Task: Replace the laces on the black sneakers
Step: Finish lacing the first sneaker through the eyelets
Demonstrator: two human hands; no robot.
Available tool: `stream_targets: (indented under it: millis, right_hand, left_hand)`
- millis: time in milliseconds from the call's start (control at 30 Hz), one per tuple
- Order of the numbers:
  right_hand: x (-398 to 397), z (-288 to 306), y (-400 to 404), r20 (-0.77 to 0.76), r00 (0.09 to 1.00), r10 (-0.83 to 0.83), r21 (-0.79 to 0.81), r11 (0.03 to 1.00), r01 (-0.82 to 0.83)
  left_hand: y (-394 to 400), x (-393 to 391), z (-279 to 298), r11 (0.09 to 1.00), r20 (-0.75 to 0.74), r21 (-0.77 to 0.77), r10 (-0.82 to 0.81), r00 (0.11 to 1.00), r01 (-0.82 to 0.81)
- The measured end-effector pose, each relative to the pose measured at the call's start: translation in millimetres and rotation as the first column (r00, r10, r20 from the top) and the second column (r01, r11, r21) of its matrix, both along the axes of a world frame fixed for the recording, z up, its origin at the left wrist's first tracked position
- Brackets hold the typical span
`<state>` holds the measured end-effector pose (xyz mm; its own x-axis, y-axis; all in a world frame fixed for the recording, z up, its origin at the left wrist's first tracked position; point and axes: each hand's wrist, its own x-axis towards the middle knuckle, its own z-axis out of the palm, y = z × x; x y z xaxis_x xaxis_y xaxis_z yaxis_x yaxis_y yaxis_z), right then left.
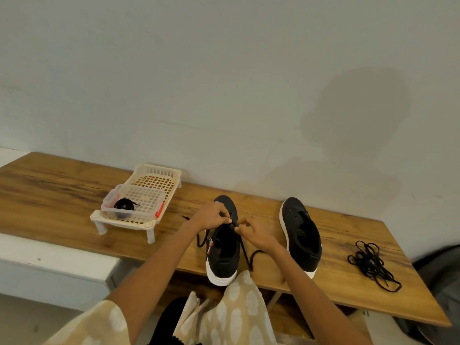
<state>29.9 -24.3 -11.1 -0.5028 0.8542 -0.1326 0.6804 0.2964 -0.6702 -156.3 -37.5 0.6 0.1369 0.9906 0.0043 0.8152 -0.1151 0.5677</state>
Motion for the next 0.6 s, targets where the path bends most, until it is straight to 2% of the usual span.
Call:
stream_targets:
  millis: [133,200,267,300,400,500,533,600]
  right_hand:
    - [-3.0,-1.4,2.6,-0.04,0.999,0.0,-0.02,1.0,-0.001]
    - [1.1,-1.3,2.4,-0.177,0.982,-0.063,-0.119,0.992,0.043]
    - [5.6,2.8,0.7,-0.33,0.922,-0.203,-0.288,0.952,0.107]
    - [6.9,5.2,0.0,-0.43,0.852,-0.297,-0.381,0.916,0.127]
    - [9.9,17.9,0.6,-0.699,0.493,-0.518,-0.57,0.82,0.053]
    - [11.2,26.5,1.4,-0.777,0.196,-0.598,-0.605,0.795,0.028]
    - [10.9,27.9,2.6,-0.775,0.127,-0.619,-0.621,0.784,0.027]
    - [6.9,31.2,3.4,-0.772,0.09,-0.629,-0.626,0.777,0.067]
  left_hand:
    - [-1.3,-1.0,-1.4,1.0,0.034,-0.003,0.018,0.999,-0.018]
    - [-1.3,-2.5,-2.3,1.0,0.057,-0.014,0.028,0.998,-0.027]
    - [-0.6,-2.9,-2.4,0.999,0.055,-0.029,0.033,0.998,-0.031]
    - [-0.1,-2.7,-2.6,0.999,0.051,-0.033,0.033,0.998,-0.031]
    - [-1.6,-2.2,-2.8,0.999,0.06,-0.028,0.034,0.998,-0.033]
    - [-2.7,-2.6,-4.0,0.999,0.092,-0.024,0.031,0.995,-0.029]
    - [-2.9,-3.0,-4.2,0.999,0.104,-0.024,0.031,0.994,-0.029]
    - [-2.7,-3.8,-4.0,0.999,0.106,-0.023,0.033,0.994,-0.031]
